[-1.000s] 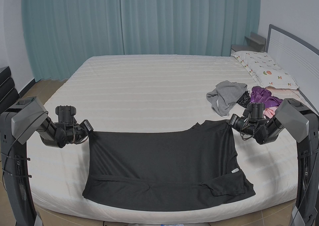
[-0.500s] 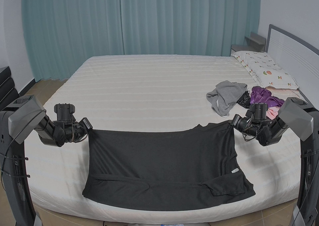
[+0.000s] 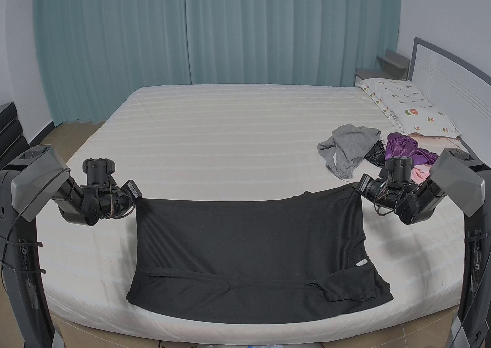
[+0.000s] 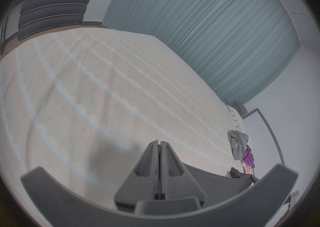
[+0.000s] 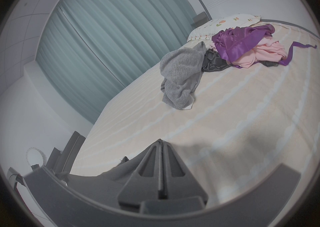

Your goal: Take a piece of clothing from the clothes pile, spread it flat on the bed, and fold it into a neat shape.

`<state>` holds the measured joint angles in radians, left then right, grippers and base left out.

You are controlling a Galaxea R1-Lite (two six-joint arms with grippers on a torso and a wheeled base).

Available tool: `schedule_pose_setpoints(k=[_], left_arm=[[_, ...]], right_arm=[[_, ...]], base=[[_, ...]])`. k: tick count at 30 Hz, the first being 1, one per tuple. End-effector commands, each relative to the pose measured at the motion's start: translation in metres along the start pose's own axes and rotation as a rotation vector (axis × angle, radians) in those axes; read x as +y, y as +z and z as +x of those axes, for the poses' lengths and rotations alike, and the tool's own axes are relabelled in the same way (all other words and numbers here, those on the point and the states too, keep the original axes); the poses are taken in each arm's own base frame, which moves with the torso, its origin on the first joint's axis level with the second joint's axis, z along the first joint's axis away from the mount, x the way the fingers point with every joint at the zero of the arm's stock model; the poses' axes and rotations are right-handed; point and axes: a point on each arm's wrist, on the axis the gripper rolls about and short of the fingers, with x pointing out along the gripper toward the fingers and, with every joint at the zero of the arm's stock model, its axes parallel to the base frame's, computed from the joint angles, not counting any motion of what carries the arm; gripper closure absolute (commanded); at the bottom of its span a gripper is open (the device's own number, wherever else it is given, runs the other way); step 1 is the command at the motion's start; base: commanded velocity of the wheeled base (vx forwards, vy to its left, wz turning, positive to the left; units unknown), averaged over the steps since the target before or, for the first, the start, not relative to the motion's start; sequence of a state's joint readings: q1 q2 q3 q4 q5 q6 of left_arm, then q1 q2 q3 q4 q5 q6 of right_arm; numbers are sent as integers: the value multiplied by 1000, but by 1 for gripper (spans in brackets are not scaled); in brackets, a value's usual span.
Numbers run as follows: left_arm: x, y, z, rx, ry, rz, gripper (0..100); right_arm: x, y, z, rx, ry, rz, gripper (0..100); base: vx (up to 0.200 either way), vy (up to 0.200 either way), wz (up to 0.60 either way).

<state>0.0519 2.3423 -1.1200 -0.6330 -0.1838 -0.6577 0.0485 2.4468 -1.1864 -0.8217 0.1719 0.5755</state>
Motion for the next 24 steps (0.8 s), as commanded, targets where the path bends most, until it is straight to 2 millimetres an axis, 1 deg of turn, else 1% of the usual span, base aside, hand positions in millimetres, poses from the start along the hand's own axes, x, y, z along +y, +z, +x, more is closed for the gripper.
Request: schedule_pose_setpoints(k=[1,5,9,11,17,20,24], left_arm=[[-1,1,-1,-3,-2,0,100],[-1,1,-1,-3,-2,0,100],[0,-1,-1,2,2,0,100],[0,-3,-2,11,1,6,100],[-2,-1,0,-10,-12,10,100],[-4,-2,2,-49,-44,15,100],[-1,-7,6,-36,-38,14,100]], right_arm=[[4,-1,1,5,4,-6,100],[3,-3,-1,18,2,-7,100],[-3,-8,-3,46,-24,1,100],[-5,-8,-4,55,-35,7,100],[-1,6,-4,2,-18,13,100],[-3,4,-2,4,-21,13,100],[-6,1,-2,18,-32,15,100]], base=[[0,0,0],[0,0,0],[0,0,0],[0,0,0],[0,0,0],[0,0,0],[0,0,0]])
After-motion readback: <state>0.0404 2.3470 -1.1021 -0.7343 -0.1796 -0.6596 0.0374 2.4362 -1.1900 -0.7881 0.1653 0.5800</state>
